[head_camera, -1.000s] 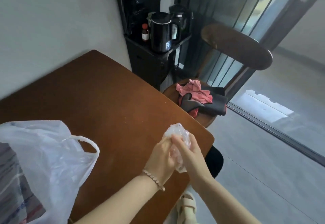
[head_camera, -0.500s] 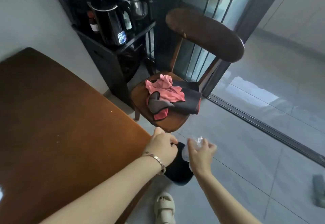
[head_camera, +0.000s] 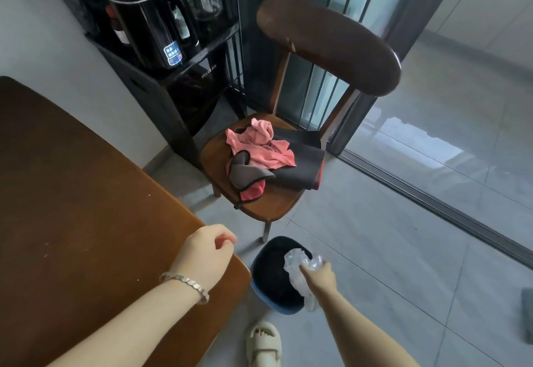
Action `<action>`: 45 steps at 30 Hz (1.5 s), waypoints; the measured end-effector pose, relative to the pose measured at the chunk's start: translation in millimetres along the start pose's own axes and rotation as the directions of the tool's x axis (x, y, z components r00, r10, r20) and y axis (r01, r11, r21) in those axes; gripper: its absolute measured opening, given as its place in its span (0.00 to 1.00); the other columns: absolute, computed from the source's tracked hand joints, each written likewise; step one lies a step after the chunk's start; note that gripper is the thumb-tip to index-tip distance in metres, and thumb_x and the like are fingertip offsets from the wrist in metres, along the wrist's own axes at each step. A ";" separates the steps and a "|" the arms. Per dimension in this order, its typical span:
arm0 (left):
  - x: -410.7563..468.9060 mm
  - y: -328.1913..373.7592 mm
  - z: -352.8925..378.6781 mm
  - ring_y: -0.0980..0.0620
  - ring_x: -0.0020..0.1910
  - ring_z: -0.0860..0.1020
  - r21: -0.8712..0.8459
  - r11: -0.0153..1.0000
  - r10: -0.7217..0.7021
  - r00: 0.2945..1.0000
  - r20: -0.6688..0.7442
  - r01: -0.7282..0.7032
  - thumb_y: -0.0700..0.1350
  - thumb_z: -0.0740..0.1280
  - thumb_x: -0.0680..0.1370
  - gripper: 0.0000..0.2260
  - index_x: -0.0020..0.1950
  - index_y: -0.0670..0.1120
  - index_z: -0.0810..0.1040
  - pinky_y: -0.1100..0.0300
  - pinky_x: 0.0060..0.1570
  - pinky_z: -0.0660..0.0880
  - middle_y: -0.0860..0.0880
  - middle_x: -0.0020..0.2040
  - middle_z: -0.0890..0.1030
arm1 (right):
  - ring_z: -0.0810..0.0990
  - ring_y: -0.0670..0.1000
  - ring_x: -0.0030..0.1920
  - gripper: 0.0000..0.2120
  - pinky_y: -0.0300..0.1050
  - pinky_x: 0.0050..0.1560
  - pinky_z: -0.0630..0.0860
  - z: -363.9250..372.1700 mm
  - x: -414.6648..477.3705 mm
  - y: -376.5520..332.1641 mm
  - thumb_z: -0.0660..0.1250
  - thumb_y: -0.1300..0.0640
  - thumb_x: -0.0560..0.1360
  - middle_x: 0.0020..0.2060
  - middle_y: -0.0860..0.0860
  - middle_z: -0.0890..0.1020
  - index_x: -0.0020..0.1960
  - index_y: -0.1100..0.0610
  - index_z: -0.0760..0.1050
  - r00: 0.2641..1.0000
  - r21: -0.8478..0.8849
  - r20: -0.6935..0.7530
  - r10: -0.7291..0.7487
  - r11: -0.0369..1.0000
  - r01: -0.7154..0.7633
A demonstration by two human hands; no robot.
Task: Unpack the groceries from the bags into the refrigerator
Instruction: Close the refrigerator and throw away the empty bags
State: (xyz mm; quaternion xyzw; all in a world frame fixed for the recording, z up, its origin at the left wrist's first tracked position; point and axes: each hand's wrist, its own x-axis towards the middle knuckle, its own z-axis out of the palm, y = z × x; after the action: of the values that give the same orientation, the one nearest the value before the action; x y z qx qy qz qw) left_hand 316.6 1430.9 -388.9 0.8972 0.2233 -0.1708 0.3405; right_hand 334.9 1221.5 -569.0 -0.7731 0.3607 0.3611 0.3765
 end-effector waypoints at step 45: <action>-257.7 -481.8 -338.2 0.33 0.74 0.52 -0.153 0.403 -0.885 0.342 -0.316 0.902 0.53 0.71 0.72 0.50 0.76 0.43 0.35 0.40 0.70 0.54 0.35 0.76 0.42 | 0.71 0.46 0.24 0.11 0.37 0.26 0.65 411.7 -427.4 -77.8 0.61 0.64 0.69 0.28 0.52 0.74 0.30 0.57 0.64 0.586 -0.427 0.580 -0.566 0.401 0.810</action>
State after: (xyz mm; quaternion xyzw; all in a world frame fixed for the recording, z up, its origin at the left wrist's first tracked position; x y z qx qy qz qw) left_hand -97.2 1912.1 -288.3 0.6511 0.7286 -0.1725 0.1243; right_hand 76.7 1726.1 -376.8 -0.8535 -0.2221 0.3987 0.2517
